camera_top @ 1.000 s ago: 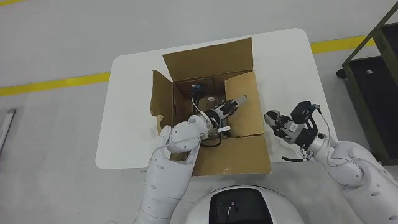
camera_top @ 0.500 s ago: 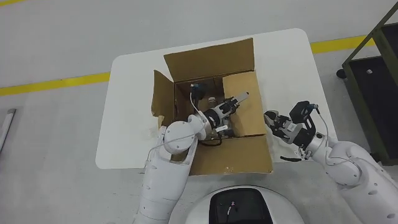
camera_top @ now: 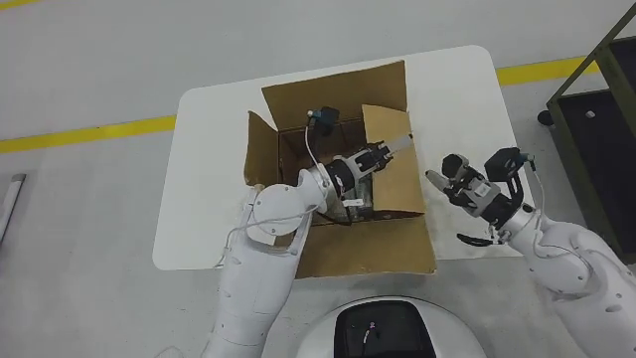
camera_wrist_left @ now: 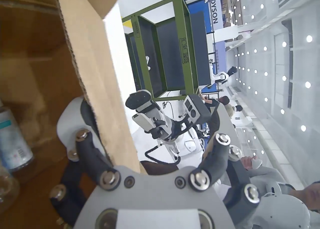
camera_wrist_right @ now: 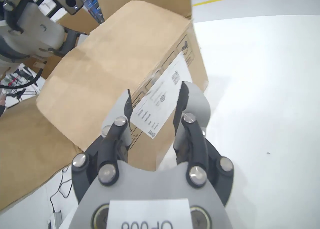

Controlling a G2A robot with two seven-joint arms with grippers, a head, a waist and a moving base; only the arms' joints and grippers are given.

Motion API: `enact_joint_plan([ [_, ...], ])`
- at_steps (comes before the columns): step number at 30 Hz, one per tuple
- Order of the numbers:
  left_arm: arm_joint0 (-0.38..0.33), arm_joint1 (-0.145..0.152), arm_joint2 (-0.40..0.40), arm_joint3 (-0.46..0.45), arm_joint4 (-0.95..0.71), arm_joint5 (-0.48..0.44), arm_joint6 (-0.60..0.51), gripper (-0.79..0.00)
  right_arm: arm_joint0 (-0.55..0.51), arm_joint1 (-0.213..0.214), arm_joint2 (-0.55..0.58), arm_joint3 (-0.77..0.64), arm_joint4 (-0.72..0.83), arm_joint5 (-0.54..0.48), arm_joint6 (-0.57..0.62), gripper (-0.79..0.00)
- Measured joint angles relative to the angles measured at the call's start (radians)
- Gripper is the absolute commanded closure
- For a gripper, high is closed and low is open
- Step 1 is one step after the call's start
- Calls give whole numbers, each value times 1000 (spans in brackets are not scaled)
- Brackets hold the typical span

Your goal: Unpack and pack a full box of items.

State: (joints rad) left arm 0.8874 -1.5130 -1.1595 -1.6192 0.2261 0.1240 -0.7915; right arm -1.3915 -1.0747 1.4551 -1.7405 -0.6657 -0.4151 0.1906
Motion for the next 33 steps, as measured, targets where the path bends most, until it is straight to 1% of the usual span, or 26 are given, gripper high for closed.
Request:
enact_joint_plan([
  [2, -21, -3, 26, 0, 6, -15, 12, -785, -13, 0, 32, -8, 60, 21, -2, -785],
  [3, -34, -6, 47, 4, 8, -25, 16, -785, -22, 1, 54, -12, 106, 31, -2, -705],
  [4, -44, -9, 63, 7, 7, -31, 18, -785, -29, 1, 71, -13, 145, 37, -3, -665],
  [5, -55, -11, 80, 11, 7, -39, 20, -785, -36, 1, 89, -13, 185, 42, -3, -536],
  [6, -70, -15, 104, 17, 10, -50, 21, -785, -45, 1, 114, -12, 239, 45, -4, -385],
  [7, -80, -17, 122, 23, 9, -56, 22, -785, -51, 2, 132, -10, 280, 46, -3, -345],
  [8, -88, -21, 139, 29, 5, -59, 25, -785, -57, 2, 151, -6, 318, 47, -2, -326],
  [10, -104, -29, 176, 45, -14, -59, 33, -785, -68, 3, 192, 4, 396, 48, 6, -323],
  [11, -109, -32, 189, 53, -34, -58, 33, -785, -71, 4, 207, 8, 420, 48, 14, -305],
  [13, -119, -39, 210, 78, -84, -53, 31, -785, -74, 7, 239, 16, 448, 49, 33, -277],
  [15, -135, -42, 231, 103, -68, -56, 28, -785, -76, 8, 259, 18, 472, 47, 46, -274],
  [18, -144, -45, 245, 123, -62, -55, 32, -785, -72, 10, 271, 13, 490, 44, 74, -231],
  [22, -151, -46, 260, 138, -47, -49, 23, -785, -47, 12, 268, 7, 495, 41, 122, -215],
  [24, -151, -46, 265, 143, -45, -47, 23, -785, -23, 12, 253, 4, 480, 42, 143, -185],
  [32, -152, -46, 274, 149, -46, -51, 15, -785, 69, 12, 173, 5, 433, 30, 222, -234],
  [33, -153, -46, 276, 149, -42, -51, 12, -785, 79, 12, 162, 8, 427, 34, 228, -252],
])
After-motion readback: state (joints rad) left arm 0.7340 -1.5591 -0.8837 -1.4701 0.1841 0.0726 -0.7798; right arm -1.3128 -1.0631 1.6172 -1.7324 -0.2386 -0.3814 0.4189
